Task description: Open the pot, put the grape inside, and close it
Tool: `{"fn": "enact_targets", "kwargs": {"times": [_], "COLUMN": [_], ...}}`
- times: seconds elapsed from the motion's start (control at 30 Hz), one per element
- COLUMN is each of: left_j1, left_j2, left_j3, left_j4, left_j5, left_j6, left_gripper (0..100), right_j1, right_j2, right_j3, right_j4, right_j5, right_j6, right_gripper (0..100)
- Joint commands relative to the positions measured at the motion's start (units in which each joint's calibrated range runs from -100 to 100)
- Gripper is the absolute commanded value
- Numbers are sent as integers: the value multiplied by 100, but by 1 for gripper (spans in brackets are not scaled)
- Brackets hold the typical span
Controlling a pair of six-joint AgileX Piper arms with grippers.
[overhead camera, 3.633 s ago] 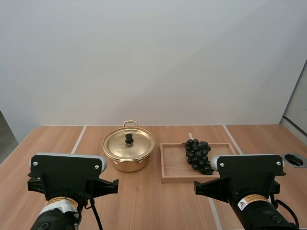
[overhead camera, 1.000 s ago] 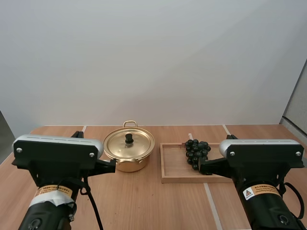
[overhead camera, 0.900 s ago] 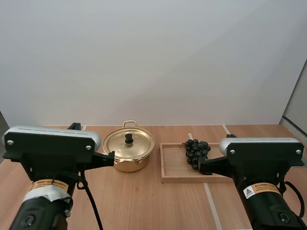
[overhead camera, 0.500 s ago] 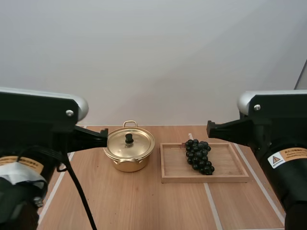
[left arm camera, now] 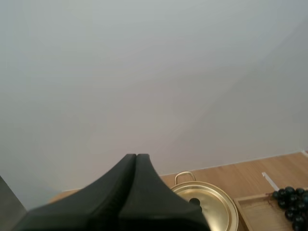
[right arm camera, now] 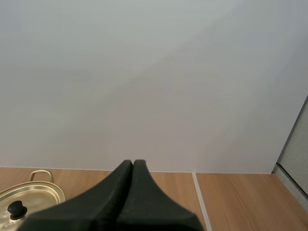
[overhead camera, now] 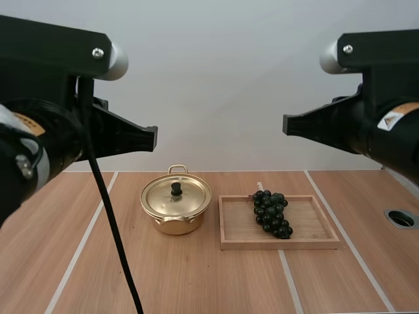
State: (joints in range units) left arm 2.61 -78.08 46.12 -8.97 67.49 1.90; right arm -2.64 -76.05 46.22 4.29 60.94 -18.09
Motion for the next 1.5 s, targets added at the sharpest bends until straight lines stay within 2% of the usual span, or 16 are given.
{"fn": "enact_targets", "kwargs": {"times": [0.0,0.1,0.23,0.5,0.8,0.97,1.07,1.13,1.2,1.27,1.3,1.37,1.43,1.47], "left_j1": [9,9,9,9,9,9,9,9,9,9,1,1,1,1], "left_j2": [551,1046,1577,2157,2178,2334,2628,2941,3262,3626,3768,4111,4424,4570], "left_j3": [-261,-430,-480,-480,-480,-480,-480,-480,-495,-552,-600,-731,-875,-961], "left_j4": [-145,-145,-145,-145,-145,-212,-488,-850,-1101,-1240,-1256,-1264,-1317,-1352], "left_j5": [672,1199,1230,1137,698,447,395,395,395,395,395,417,564,668], "left_j6": [313,519,590,569,676,1392,1647,1947,2208,2361,2390,2450,2551,2587], "left_gripper": [0,0,0,0,0,0,0,4,14,31,44,73,96,100], "right_j1": [-7,-7,-7,-7,-7,-7,-7,-7,-7,-7,-7,-7,-7,-7], "right_j2": [551,1079,1802,3137,3849,3846,3846,3846,3846,3846,3846,3863,3877,3889], "right_j3": [-513,-991,-1462,-1720,-1720,-1720,-1720,-1720,-1720,-1720,-1720,-1720,-1720,-1720], "right_j4": [20,71,101,96,152,152,152,152,152,152,152,152,152,152], "right_j5": [548,984,1465,2524,1952,1652,1652,1668,1668,1687,1703,1703,1703,1703], "right_j6": [0,0,0,0,-12,-707,-950,-950,-965,-1151,-1265,-1398,-1506,-1506], "right_gripper": [0,0,0,0,0,0,0,0,0,19,32,67,100,100]}}
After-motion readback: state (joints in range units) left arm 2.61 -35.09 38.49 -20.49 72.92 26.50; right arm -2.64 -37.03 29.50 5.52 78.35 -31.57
